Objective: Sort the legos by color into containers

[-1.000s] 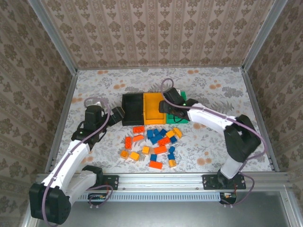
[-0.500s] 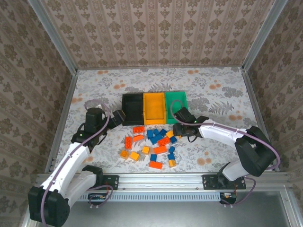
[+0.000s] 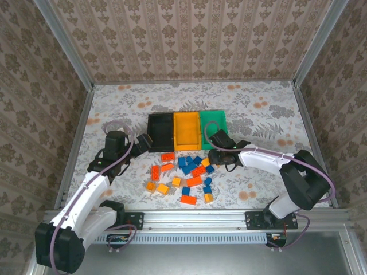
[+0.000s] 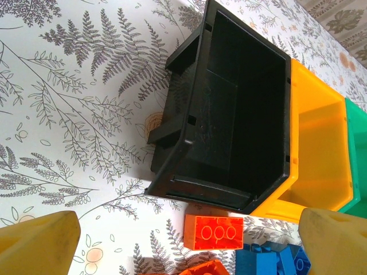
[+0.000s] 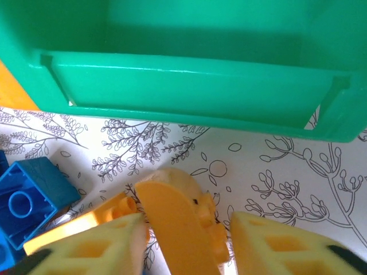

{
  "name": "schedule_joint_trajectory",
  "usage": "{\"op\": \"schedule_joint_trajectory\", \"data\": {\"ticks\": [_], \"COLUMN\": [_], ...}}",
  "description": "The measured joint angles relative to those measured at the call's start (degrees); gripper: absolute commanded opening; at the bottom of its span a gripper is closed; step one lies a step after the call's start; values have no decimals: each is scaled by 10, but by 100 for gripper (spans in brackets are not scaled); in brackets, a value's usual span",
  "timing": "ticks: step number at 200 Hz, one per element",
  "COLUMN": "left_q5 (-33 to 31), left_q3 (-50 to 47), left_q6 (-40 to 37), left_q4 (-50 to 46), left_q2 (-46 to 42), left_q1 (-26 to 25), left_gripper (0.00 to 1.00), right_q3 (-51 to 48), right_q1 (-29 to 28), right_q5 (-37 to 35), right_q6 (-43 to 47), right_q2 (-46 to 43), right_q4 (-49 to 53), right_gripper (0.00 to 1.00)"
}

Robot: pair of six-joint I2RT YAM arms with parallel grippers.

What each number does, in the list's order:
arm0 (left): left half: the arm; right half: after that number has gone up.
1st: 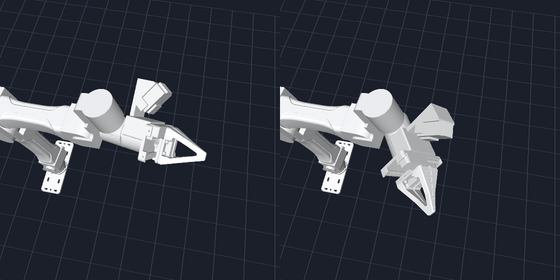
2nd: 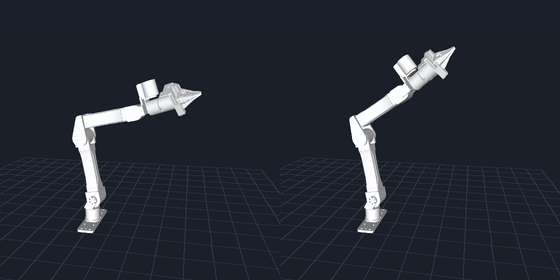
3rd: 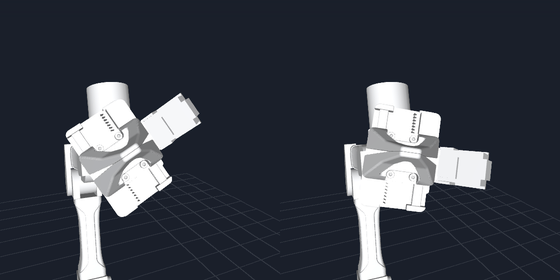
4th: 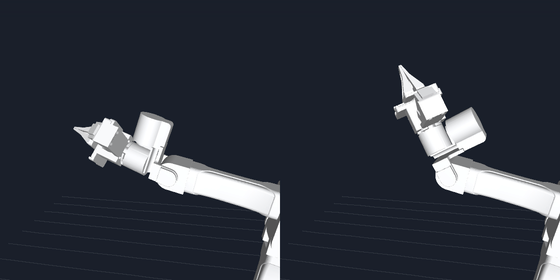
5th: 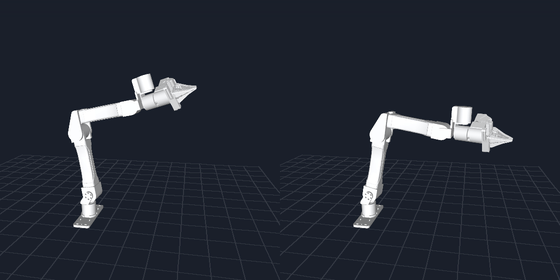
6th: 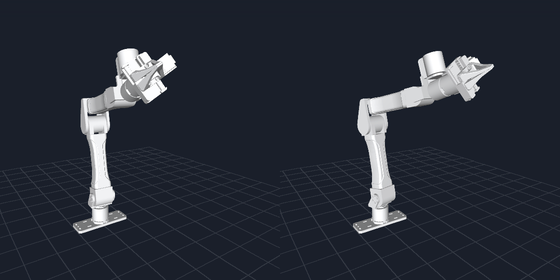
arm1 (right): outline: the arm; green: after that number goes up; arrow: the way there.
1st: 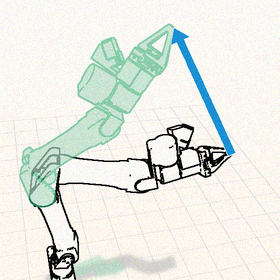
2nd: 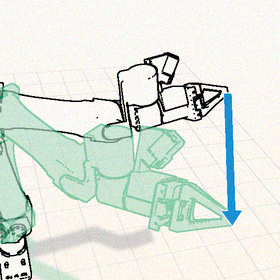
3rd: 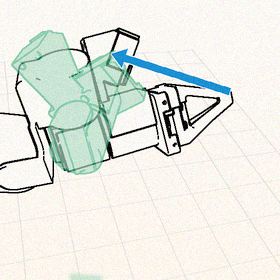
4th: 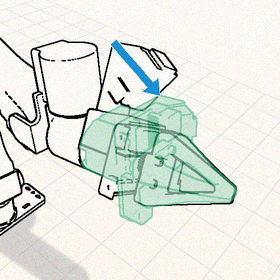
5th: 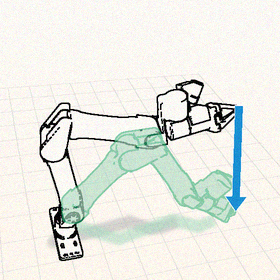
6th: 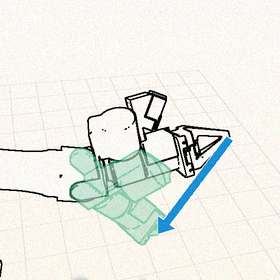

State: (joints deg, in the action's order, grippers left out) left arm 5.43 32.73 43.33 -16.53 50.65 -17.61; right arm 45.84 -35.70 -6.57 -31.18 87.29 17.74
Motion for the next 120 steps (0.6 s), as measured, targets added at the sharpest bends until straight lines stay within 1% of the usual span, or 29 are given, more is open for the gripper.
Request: {"op": "schedule_joint_trajectory", "data": {"ticks": [28,60,79,97,120], "left_q5": [0,0,0,-1,-7], "left_q3": [0,0,0,0,0], "left_q6": [0,0,0,0,0], "left_q4": [0,0,0,-2,-12], "left_q2": [5,10,13,15,15], "left_q1": [0,0,-1,-7,-25], "left_gripper": [100,100,100,100,100], "right_q3": [-13,-25,-30,-33,-23], "right_q1": [14,22,23,23,23], "right_q5": [0,-3,-2,-2,-2], "right_q6": [-3,-5,-5,-5,0], "right_q2": [0,-2,-12,-37,-92], "right_q4": [-9,-9,-11,-3,14], "right_gripper": [36,23,17,15,16]}}
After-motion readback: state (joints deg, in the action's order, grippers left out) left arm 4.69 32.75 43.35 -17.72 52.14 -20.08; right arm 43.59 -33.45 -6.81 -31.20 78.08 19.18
